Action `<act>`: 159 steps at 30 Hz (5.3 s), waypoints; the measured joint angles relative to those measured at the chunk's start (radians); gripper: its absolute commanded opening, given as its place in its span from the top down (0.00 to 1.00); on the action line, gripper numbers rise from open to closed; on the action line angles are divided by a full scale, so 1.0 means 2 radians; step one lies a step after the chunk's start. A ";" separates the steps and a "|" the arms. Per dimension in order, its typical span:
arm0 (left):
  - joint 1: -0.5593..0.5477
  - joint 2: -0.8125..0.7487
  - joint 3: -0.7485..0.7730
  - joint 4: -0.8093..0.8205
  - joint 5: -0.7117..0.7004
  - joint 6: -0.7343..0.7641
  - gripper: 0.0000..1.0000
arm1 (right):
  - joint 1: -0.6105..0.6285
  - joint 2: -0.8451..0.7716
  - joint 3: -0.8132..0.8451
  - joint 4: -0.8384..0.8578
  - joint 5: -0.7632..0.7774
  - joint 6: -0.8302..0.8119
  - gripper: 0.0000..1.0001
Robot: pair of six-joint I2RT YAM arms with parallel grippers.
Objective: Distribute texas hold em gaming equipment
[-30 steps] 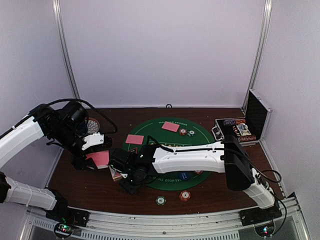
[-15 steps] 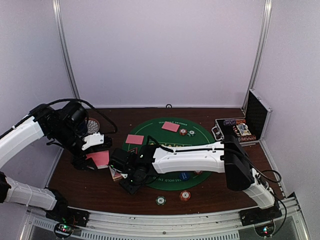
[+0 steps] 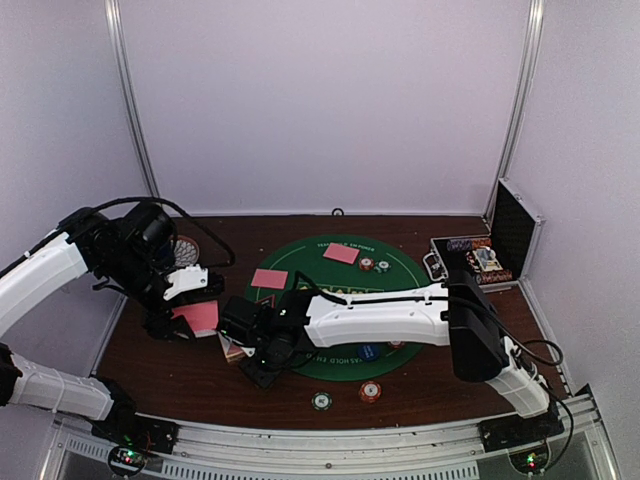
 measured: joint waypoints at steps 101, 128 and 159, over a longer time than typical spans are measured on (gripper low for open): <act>0.000 0.012 0.018 -0.006 0.009 -0.006 1.00 | -0.266 -0.056 0.074 -0.035 0.057 0.012 0.23; 0.000 -0.002 0.018 -0.011 0.007 -0.008 1.00 | 0.002 -0.097 -0.122 0.080 -0.018 0.010 0.14; 0.000 -0.003 0.018 -0.012 0.007 -0.008 1.00 | -0.011 -0.018 -0.061 0.061 -0.023 -0.014 0.55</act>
